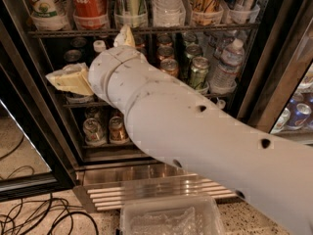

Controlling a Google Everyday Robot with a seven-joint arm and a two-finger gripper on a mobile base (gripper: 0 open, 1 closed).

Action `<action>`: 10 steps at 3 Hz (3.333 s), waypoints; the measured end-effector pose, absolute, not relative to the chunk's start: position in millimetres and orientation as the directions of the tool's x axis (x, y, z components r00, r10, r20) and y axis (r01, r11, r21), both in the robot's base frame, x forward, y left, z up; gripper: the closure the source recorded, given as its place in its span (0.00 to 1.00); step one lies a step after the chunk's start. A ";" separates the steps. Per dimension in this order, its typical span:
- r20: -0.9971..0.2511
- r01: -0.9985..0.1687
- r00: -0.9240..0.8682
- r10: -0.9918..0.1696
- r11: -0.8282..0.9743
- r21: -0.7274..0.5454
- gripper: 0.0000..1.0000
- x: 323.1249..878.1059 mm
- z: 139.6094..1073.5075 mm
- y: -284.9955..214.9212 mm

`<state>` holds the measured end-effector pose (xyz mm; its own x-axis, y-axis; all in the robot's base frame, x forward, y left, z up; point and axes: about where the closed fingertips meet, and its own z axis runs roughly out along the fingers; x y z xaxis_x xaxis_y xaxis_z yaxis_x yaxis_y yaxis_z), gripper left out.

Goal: Pick coke can from top shelf of fridge

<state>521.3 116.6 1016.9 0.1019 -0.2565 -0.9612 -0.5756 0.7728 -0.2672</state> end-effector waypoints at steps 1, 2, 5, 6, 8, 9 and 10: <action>-0.971 -0.557 0.114 -0.211 0.796 -0.238 0.00 536.9 1023.4 128.8; -0.981 -0.602 0.112 -0.156 0.775 -0.192 0.00 545.6 1031.8 167.3; -0.971 -0.536 0.164 -0.172 0.811 -0.234 0.25 550.3 1056.1 158.0; -0.963 -0.496 0.191 -0.190 0.828 -0.262 0.35 550.0 1067.5 154.4; -0.947 -0.390 0.233 -0.221 0.871 -0.299 0.37 554.9 1077.8 149.2; -0.945 -0.345 0.244 -0.218 0.891 -0.295 0.36 564.0 1079.4 148.2; -0.943 -0.314 0.241 -0.227 0.902 -0.298 0.37 573.7 1075.1 147.0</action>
Offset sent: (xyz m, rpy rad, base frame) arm 0.0487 0.0968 0.0237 0.1516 0.0357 0.0834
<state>573.7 147.0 1075.1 0.2411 -0.2274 -0.9435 -0.3140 0.9016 -0.2975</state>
